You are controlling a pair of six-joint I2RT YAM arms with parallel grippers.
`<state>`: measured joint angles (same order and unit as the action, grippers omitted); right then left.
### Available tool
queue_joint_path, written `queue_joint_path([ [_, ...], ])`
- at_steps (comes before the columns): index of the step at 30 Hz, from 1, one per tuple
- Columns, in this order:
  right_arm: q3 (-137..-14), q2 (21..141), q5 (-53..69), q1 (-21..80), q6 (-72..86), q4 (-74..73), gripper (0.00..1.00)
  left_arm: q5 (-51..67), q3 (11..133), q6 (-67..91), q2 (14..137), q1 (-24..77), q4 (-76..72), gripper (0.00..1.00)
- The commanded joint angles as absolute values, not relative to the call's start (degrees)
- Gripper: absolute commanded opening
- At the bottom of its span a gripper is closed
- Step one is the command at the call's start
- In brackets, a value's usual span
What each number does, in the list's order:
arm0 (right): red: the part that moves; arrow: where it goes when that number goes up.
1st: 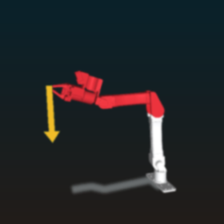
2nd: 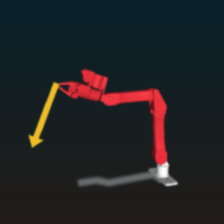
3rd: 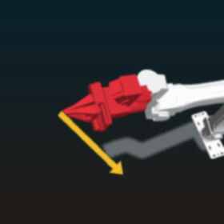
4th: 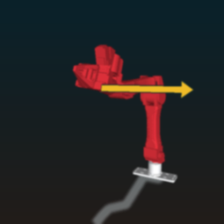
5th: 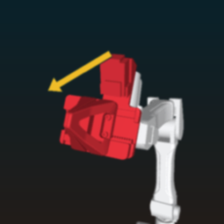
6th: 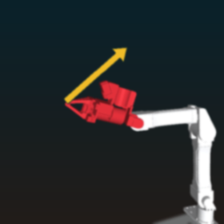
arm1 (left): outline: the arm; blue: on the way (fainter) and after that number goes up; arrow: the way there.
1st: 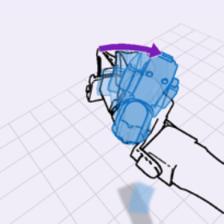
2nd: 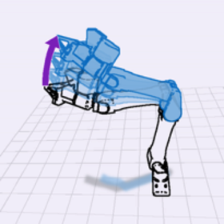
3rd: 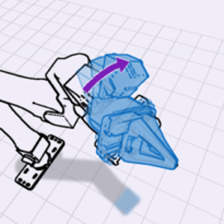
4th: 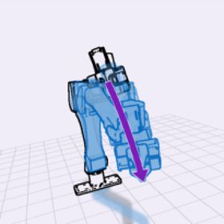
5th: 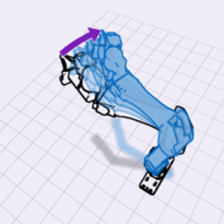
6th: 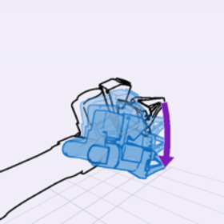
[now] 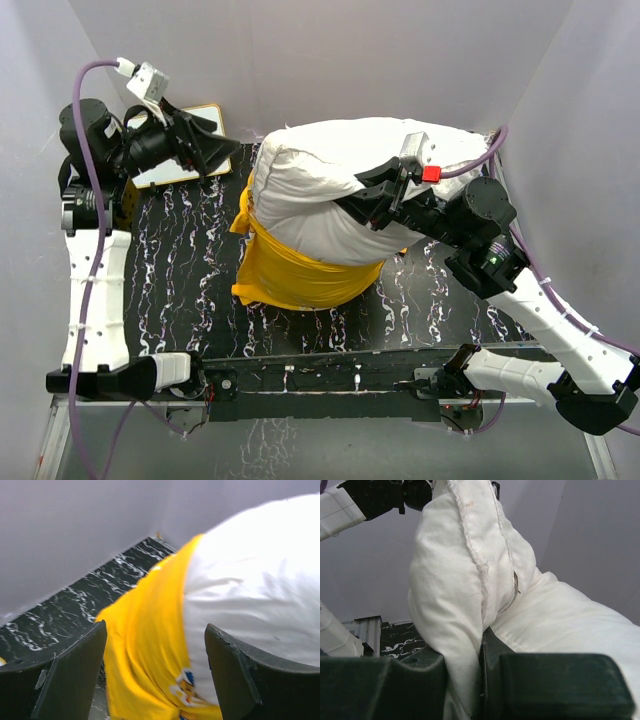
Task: Remove the pillowcase from the pillow
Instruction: Remove the pillow from the pillowcase.
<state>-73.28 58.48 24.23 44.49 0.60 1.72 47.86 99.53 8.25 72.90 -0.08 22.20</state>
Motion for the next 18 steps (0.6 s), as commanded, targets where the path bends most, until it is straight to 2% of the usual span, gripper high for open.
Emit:
queue_joint_path([
  [1, -73.3, 57.9, 26.1, 44.5, 3.1, 5.4, 0.08, 58.8, 93.9, 12.5, 70.8, 0.1, 25.5, 0.77],
  [5, -73.7, 58.3, 28.4, 44.5, 4.4, 5.8, 0.08, 55.1, 80.2, 16.1, 67.0, 0.1, 17.4, 0.76],
  [8, -75.0, 58.9, 30.4, 44.5, 5.7, 5.8, 0.08, 53.3, 74.9, 17.6, 67.5, 0.4, 15.8, 0.74],
  [14, -75.4, 57.9, 31.7, 44.5, 7.0, 6.2, 0.08, 53.8, 71.8, 19.4, 68.6, 1.6, 13.0, 0.73],
  [18, -76.4, 57.4, 31.6, 44.5, 7.0, 6.2, 0.08, 44.9, 73.2, 11.5, 69.2, 1.7, 20.0, 0.71],
])
